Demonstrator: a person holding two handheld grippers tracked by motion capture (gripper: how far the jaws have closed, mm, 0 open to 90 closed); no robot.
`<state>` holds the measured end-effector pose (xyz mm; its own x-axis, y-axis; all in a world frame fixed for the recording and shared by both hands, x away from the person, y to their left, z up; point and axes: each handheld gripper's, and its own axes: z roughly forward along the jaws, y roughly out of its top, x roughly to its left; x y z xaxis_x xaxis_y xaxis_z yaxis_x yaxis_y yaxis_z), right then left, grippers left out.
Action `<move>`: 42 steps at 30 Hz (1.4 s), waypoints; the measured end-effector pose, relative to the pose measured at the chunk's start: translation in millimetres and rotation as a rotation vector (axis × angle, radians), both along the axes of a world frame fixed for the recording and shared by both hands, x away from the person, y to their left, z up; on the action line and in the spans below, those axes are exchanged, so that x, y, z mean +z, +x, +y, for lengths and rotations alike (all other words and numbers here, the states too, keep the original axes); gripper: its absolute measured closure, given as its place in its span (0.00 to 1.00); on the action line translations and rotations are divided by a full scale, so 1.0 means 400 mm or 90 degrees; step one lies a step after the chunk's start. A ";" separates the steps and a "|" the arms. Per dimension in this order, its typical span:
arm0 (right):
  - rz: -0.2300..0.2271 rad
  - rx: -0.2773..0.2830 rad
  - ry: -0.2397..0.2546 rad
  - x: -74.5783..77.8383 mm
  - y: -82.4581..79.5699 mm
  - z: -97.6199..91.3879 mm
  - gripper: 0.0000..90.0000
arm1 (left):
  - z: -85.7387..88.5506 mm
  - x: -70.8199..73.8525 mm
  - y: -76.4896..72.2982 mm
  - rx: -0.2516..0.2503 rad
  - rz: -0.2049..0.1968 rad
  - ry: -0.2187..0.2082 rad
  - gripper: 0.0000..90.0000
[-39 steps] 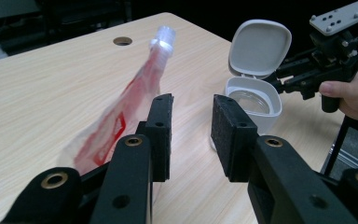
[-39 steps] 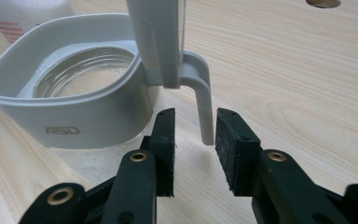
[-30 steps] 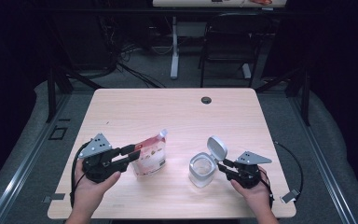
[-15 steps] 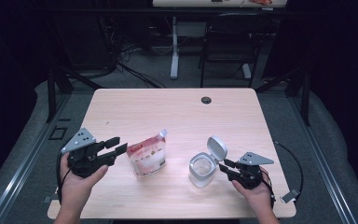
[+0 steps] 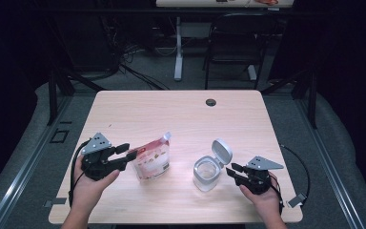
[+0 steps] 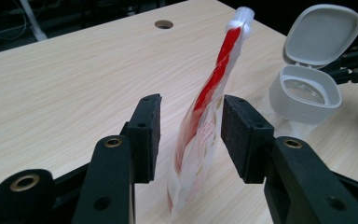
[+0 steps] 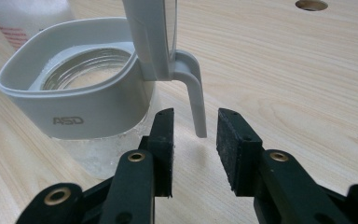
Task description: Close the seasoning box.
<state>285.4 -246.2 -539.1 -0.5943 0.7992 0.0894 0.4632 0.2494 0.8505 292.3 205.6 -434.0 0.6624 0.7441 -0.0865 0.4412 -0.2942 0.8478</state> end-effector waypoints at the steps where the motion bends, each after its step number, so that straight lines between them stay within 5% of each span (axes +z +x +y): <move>1: 0.001 0.000 0.002 0.000 0.000 0.000 0.75 | -0.001 -0.003 0.002 -0.001 0.000 0.000 0.66; 21: -0.003 -0.021 0.009 0.008 -0.023 -0.030 0.74 | -0.037 -0.029 0.018 -0.017 -0.031 0.013 0.87; 28: -0.005 -0.022 0.009 0.008 -0.024 -0.032 0.74 | -0.050 -0.025 0.010 -0.032 -0.042 0.039 0.96; 42: -0.006 -0.027 0.014 0.008 -0.024 -0.035 0.74 | -0.068 -0.024 0.002 -0.053 -0.062 0.049 1.00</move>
<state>276.0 -260.2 -535.7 -0.5607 0.8218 0.1012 0.4648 0.2113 0.8599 293.3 178.5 -443.4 0.7247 0.6882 0.0358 0.3295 -0.3916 0.8591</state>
